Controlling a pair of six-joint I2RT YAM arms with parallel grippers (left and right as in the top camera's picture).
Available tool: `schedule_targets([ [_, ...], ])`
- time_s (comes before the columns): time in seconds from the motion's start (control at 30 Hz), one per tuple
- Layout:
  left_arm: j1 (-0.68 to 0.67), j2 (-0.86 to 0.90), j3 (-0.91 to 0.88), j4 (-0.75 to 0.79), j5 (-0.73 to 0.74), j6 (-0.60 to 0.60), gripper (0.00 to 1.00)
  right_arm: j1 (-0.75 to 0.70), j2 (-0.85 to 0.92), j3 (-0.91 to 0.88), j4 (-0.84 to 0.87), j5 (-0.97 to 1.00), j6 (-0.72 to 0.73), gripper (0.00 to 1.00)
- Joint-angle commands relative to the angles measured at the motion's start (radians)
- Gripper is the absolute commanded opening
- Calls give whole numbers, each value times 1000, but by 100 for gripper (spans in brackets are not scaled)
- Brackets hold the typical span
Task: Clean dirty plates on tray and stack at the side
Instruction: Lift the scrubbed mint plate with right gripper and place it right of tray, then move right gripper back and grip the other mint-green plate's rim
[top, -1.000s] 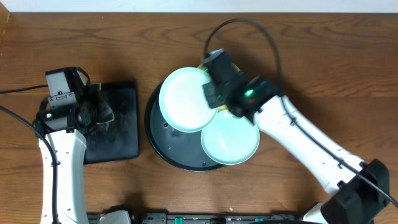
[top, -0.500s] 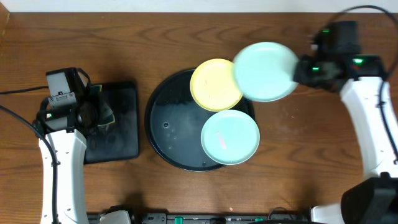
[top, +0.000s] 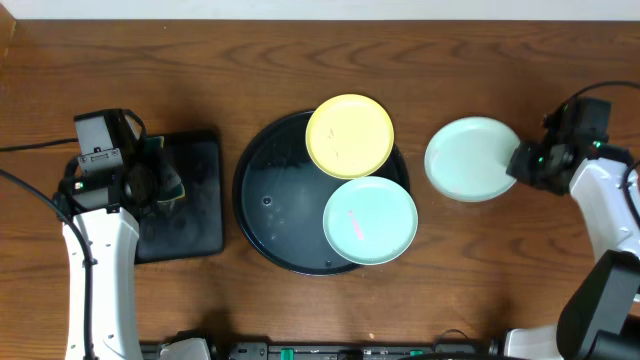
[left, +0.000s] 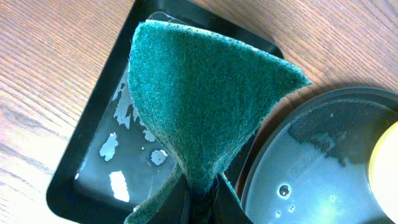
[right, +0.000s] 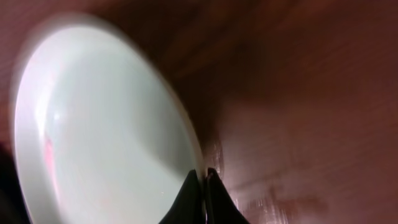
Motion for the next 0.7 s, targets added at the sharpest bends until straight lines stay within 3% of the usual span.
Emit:
schedule_targets([
  [0.0, 5, 10, -8, 5, -13, -5, 8, 1, -9, -99, 82, -19, -27, 1],
  [0.13, 5, 26, -8, 6, -13, -5, 8, 1, -9, -168, 144, -19, -27, 9],
  [0.27, 5, 53, -8, 7, -13, -5, 8, 1, -10, -164, 141, -29, -23, 36],
  [0.37, 5, 75, -8, 8, -13, -5, 8, 2, -10, -111, 84, -82, -24, 46],
  [0.67, 5, 89, -8, 25, -13, -5, 8, 122, -10, 238, -193, -163, -110, 56],
])
